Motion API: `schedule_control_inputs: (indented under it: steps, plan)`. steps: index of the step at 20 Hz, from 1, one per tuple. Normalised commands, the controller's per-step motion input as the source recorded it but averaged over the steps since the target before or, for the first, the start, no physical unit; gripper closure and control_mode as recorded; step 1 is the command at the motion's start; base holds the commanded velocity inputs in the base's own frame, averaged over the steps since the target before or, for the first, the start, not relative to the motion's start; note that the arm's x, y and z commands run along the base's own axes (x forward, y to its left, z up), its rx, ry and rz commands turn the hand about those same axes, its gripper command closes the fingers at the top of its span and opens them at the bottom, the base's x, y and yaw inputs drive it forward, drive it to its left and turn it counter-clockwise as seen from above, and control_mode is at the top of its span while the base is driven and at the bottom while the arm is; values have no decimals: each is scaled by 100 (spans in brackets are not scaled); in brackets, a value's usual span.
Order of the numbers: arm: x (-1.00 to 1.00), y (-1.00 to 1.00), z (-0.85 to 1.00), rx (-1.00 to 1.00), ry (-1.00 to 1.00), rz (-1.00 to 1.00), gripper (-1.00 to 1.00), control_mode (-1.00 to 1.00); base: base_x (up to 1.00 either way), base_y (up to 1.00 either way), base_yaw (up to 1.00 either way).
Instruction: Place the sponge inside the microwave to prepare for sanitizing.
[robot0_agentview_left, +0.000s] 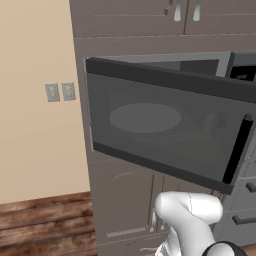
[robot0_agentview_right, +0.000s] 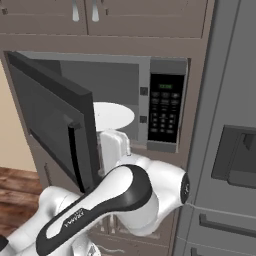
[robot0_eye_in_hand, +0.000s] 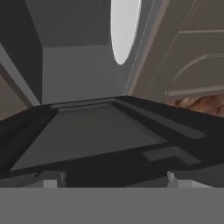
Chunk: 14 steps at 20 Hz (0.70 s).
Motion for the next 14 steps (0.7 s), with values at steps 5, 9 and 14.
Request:
schedule_control_inputs:
  steps: [5, 9, 14]
  plan:
    - [-17, 42, 0, 0, 0, 15, -100, -100, 0, 0, 0]
    - [-68, 64, 0, 0, -1, 18, -100, -100, 0, 0, 0]
    - [-82, 86, 0, 0, -1, 22, -100, -100, 0, 0, 0]
